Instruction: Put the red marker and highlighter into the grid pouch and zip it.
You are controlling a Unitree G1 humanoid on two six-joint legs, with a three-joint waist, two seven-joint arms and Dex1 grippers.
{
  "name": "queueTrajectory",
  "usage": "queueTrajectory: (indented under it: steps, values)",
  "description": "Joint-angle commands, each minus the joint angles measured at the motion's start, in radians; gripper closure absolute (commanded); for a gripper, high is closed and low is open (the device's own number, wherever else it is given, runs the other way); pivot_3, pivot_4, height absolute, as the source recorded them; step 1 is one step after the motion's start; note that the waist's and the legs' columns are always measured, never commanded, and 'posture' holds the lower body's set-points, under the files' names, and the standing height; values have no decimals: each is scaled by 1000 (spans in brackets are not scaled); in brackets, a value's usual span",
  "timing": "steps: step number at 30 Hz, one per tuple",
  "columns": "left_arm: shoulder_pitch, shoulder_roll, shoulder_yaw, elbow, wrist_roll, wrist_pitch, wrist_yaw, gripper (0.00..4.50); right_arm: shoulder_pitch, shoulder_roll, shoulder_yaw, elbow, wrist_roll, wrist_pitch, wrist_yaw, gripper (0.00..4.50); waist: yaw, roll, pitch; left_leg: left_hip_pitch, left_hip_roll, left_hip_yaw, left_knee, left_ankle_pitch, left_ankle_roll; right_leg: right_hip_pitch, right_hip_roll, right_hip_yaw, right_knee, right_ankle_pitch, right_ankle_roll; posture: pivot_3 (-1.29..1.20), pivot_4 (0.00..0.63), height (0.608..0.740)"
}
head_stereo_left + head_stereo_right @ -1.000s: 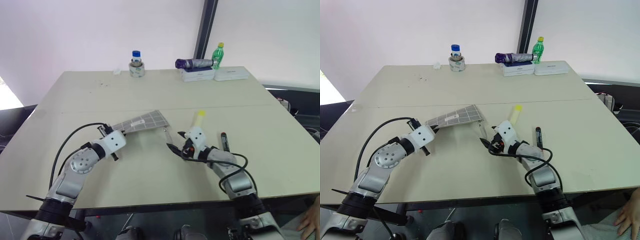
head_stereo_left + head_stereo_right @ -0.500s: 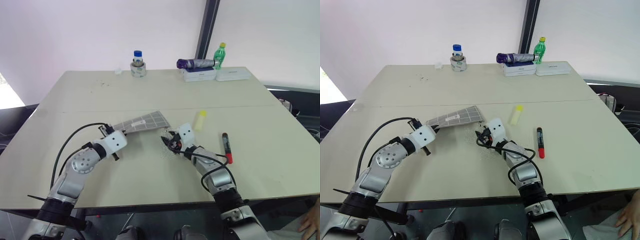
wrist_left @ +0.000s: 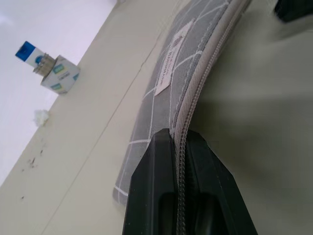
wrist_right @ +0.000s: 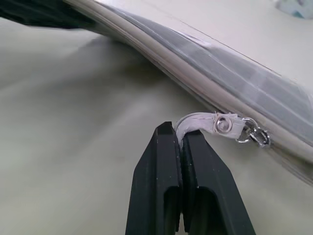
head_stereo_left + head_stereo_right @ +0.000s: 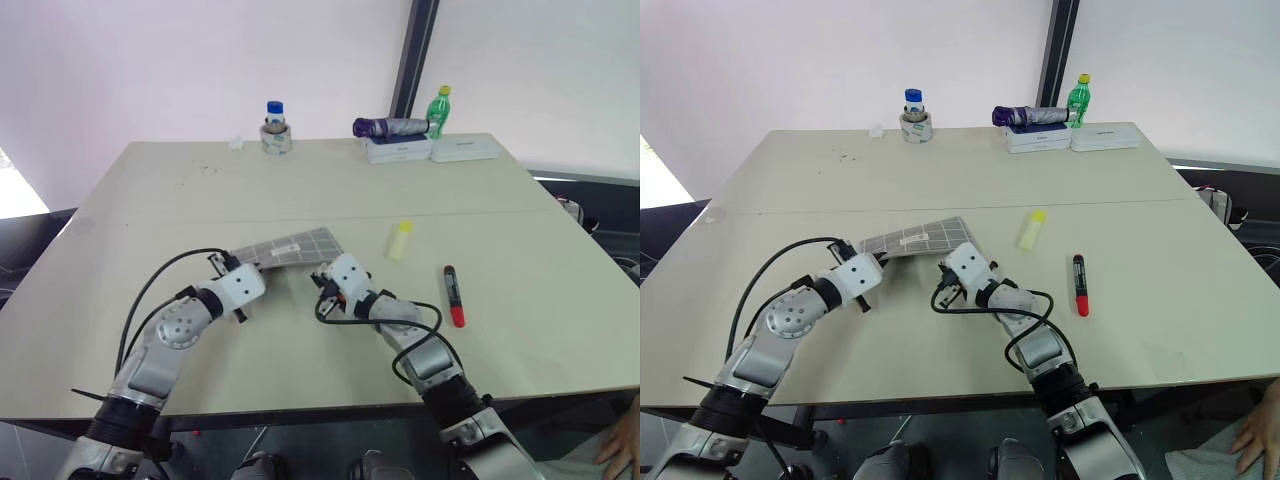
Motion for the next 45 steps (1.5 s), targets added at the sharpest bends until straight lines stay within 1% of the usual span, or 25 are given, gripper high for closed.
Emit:
queueTrajectory:
  steps: [1, 5, 10, 15, 19, 22, 26, 29, 31, 34, 35, 36, 39, 42, 45]
  values:
    - [-12, -6, -13, -46, 10, 7, -3, 4500, -24, 5, 40, -35, -34, -47, 7, 4446, -1, 0, 0, 0, 0, 0, 0, 0, 0, 0, 0, 0, 0, 0, 0, 0, 150, 738]
    - [-19, -23, -27, -46, 23, 25, 2, 4500, -26, 10, 63, -35, -25, -83, 54, 4446, 0, 0, 0, 0, 0, 0, 0, 0, 0, 0, 0, 0, 0, 0, 0, 0, 150, 738]
    - [-43, -57, -56, -29, 36, 58, 1, 4500, -42, -6, 137, -42, -54, -190, 141, 4446, 0, 0, 0, 0, 0, 0, 0, 0, 0, 0, 0, 0, 0, 0, 0, 0, 150, 738]
    - [-82, -91, -81, -5, 43, 74, -1, 4500, -61, -5, 182, 3, -98, -247, 169, 4446, 3, 0, 0, 0, 0, 0, 1, 0, 0, 0, 0, 0, 0, 0, 0, 0, 150, 738]
    - [-108, -115, -93, 18, 44, 80, 2, 4500, -82, -1, 211, 37, -110, -318, 222, 4446, 2, 0, 0, 0, 0, 0, 0, 0, 0, 0, 0, 0, 0, 0, 0, 0, 150, 738]
    - [-112, -120, -92, 21, 44, 78, 1, 4500, -93, 1, 197, 60, -123, -336, 215, 4446, 2, 0, 0, 0, 0, 0, 1, 0, 0, 0, 0, 0, 0, 0, 0, 0, 150, 738]
    - [-102, -109, -75, 15, 42, 70, 9, 4500, -90, 1, 148, 59, -105, -310, 193, 4446, 2, 0, 0, 0, 0, 0, 1, 0, 0, 0, 0, 0, 0, 0, 0, 0, 150, 738]
    - [-93, -97, -63, 13, 42, 61, 15, 4500, -54, -22, 116, 0, -46, -284, 237, 3624, 1, 0, 0, 0, 0, 0, 1, 0, 0, 0, 0, 0, 0, 0, 0, 0, 150, 738]
    - [-93, -92, -57, 13, 40, 59, 18, 4500, -32, -40, 90, -45, -25, -273, 242, 2679, 2, 0, 0, 0, 0, 0, 1, 0, 0, 0, 0, 0, 0, 0, 0, 0, 150, 738]
    - [-95, -81, -49, 19, 41, 54, 26, 4500, 20, -87, 53, -156, 50, -194, 298, 1093, 4, 0, 0, 0, 0, -1, 1, 0, 0, 0, 0, 0, 0, 0, 0, 0, 150, 738]
    - [-95, -77, -46, 21, 41, 51, 30, 4500, 38, -102, 34, -197, 71, -169, 302, 458, 5, 0, 0, 0, 0, -1, 1, 0, 0, 0, 0, 0, 0, 0, 0, 0, 150, 738]
    - [-96, -73, -43, 23, 43, 49, 35, 4500, 49, -112, 15, -228, 87, -156, 297, 36, 7, 0, 0, 0, 0, -1, 1, 0, 0, 0, 0, 0, 0, 0, 0, 0, 150, 738]
    - [-94, -59, -35, 30, 46, 43, 50, 4500, 71, -137, -49, -301, 136, -73, 276, 36, 6, 0, 0, 0, 0, -1, 1, 0, 0, 1, 0, 0, 0, 0, 0, 0, 150, 738]
    - [-89, -45, -29, 39, 51, 34, 70, 4500, 83, -165, -144, -337, 192, 6, 244, 36, 6, 0, 0, 0, 0, -2, 1, 0, 0, 1, 0, 0, 0, 0, 0, 0, 150, 738]
    - [-83, -27, -21, 43, 58, 8, 100, 4500, 120, -191, -246, -373, 238, 46, 192, 36, 10, 0, 0, 0, 0, -2, 1, 0, 0, 1, 0, 0, 0, 0, 0, 0, 150, 738]
